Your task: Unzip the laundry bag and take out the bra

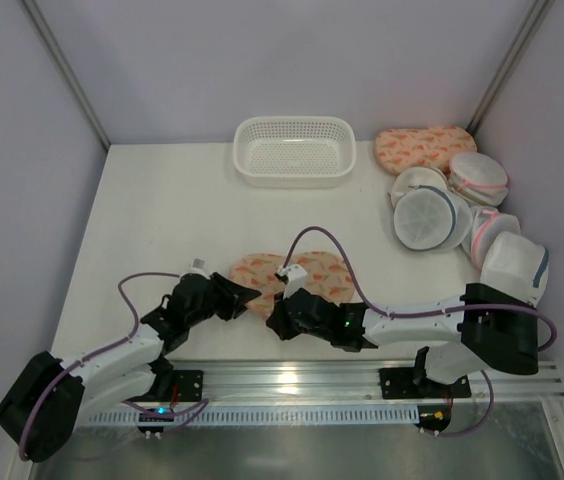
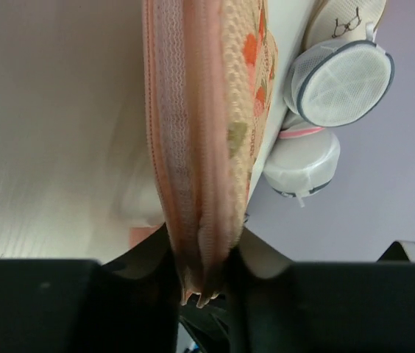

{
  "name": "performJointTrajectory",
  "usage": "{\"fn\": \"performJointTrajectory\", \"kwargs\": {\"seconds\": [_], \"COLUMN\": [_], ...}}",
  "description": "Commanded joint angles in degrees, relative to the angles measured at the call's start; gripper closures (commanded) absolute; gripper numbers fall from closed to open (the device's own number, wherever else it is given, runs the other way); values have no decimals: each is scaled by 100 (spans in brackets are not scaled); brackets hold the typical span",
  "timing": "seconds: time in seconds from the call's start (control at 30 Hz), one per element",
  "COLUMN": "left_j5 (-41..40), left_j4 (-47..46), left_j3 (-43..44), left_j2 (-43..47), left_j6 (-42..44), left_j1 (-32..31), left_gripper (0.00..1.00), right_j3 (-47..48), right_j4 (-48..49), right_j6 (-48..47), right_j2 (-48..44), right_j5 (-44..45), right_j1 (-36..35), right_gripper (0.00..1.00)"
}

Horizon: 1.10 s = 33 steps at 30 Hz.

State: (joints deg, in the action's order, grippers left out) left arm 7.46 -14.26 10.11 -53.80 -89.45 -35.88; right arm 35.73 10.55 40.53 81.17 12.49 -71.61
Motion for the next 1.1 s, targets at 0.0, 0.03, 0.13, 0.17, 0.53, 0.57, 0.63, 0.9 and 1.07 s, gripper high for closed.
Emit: {"fn": "performJointTrajectory", "kwargs": {"seconds": [0.0, 0.03, 0.13, 0.17, 0.53, 0.57, 0.63, 0.9, 1.07], "left_j5": [-333, -351, -369, -368, -96, 8, 97, 528, 844], "left_j4": [-60, 54, 151, 169, 477, 590, 635, 995, 1136], "left_j3": [272, 298, 316, 325, 536, 562, 641, 1010, 1510], "left_j2": [185, 221, 230, 230, 265, 265, 247, 54, -585], "left_j6": [235, 252, 314, 323, 639, 726, 815, 1411, 1887], "left_j1": [2, 2, 19, 28, 441, 494, 695, 1223, 1469], "left_gripper": [78, 87, 97, 99, 100, 100, 100, 100, 100], "right_j3": [136, 145, 172, 180, 119, 128, 163, 172, 250], "right_j4": [-437, -544, -1036, -1281, -2609, -2680, -2970, -3883, -4340], "right_j6": [-63, -46, 42, 77, 595, 640, 771, 1237, 1361], "right_j2": [-276, -312, -443, -470, -576, -541, -514, -496, -663], "right_j5": [271, 332, 657, 736, 1492, 1545, 1712, 2152, 2380], "right_j1": [-2, -2, -2, -10, -2, -2, -10, 69, 69], "right_gripper": [96, 96, 96, 96, 96, 96, 96, 96, 96]}}
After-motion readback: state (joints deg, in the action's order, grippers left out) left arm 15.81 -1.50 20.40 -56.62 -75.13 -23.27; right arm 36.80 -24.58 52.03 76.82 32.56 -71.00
